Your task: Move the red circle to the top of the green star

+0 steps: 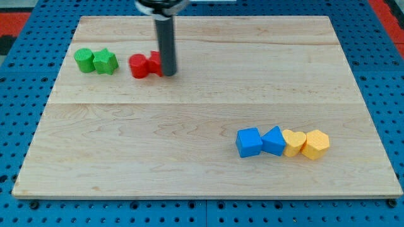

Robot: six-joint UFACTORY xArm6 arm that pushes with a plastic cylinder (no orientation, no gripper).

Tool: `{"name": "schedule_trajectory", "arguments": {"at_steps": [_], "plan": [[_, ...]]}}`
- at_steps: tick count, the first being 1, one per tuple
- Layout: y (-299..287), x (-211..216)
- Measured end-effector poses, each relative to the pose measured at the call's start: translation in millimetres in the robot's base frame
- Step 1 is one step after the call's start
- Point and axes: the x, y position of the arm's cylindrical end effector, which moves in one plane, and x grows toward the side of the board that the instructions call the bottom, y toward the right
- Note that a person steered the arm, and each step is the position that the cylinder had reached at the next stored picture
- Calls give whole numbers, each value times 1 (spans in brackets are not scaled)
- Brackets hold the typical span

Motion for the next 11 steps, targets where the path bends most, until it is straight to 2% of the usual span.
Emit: {"name": "schedule_trajectory", "arguments": {"at_steps": [3, 4, 5, 7, 9, 10, 11], "plan": [[-24, -13], [-24, 10], [-42, 16], [-64, -40], [-61, -120], [35, -120], [66, -67]]}}
